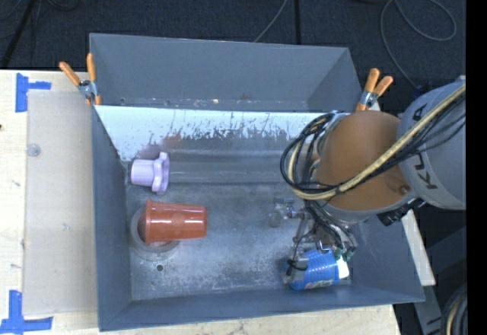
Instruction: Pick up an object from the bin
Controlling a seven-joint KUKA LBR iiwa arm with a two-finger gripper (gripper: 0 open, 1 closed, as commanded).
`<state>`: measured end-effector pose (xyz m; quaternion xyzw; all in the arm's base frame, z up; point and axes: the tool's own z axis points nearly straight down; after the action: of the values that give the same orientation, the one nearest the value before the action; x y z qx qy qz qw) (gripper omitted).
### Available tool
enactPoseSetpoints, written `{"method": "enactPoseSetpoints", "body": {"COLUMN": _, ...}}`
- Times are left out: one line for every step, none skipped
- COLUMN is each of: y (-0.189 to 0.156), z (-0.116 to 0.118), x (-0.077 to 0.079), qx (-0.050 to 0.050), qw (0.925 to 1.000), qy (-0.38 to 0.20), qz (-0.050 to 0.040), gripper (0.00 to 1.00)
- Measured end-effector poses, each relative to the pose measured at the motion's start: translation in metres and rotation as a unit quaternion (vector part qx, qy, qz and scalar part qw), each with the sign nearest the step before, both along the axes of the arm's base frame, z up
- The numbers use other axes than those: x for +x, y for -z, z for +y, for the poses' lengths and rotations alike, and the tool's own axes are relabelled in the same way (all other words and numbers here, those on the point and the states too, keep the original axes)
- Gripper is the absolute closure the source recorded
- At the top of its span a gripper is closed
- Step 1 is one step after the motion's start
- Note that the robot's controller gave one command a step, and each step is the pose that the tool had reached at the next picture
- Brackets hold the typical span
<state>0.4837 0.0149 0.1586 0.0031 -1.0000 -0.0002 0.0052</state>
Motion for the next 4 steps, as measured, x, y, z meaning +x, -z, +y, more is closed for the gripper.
{"method": "enactPoseSetpoints", "body": {"y": -0.004, "z": 0.0, "x": 0.002, "qx": 0.0, "qw": 1.0, "qy": 0.0, "qz": -0.004, "gripper": 0.0}}
{"method": "enactPoseSetpoints", "body": {"y": 0.016, "z": 0.041, "x": 0.023, "qx": -0.001, "qw": 1.0, "qy": -0.001, "qz": -0.003, "gripper": 0.0}}
{"method": "enactPoseSetpoints", "body": {"y": 0.057, "z": 0.068, "x": 0.023, "qx": 0.001, "qw": 0.9991, "qy": -0.042, "qz": -0.0038, "gripper": 0.0}}
{"method": "enactPoseSetpoints", "body": {"y": 0.042, "z": 0.105, "x": 0.037, "qx": -0.002, "qw": 0.9976, "qy": -0.069, "qz": 0.0042, "gripper": 0.0}}
